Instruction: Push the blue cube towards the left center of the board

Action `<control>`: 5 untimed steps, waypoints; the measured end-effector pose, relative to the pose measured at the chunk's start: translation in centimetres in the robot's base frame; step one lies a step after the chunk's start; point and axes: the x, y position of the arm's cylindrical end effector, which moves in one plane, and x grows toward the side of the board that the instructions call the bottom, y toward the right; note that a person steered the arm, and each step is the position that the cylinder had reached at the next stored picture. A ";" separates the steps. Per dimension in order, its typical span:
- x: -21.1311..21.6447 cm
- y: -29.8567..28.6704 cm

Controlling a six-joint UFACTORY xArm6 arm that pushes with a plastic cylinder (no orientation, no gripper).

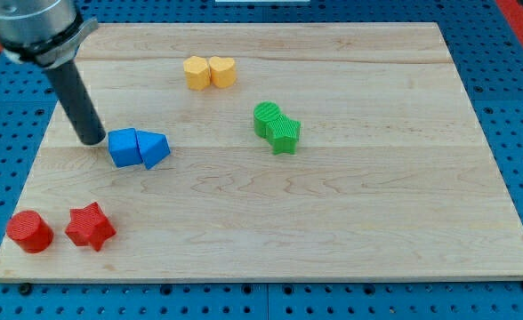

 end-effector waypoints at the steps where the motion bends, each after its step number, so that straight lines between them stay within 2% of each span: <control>1: 2.8 -0.2; 3: 5.5 3.3; 4: 4.3 7.9; 5: 1.7 6.3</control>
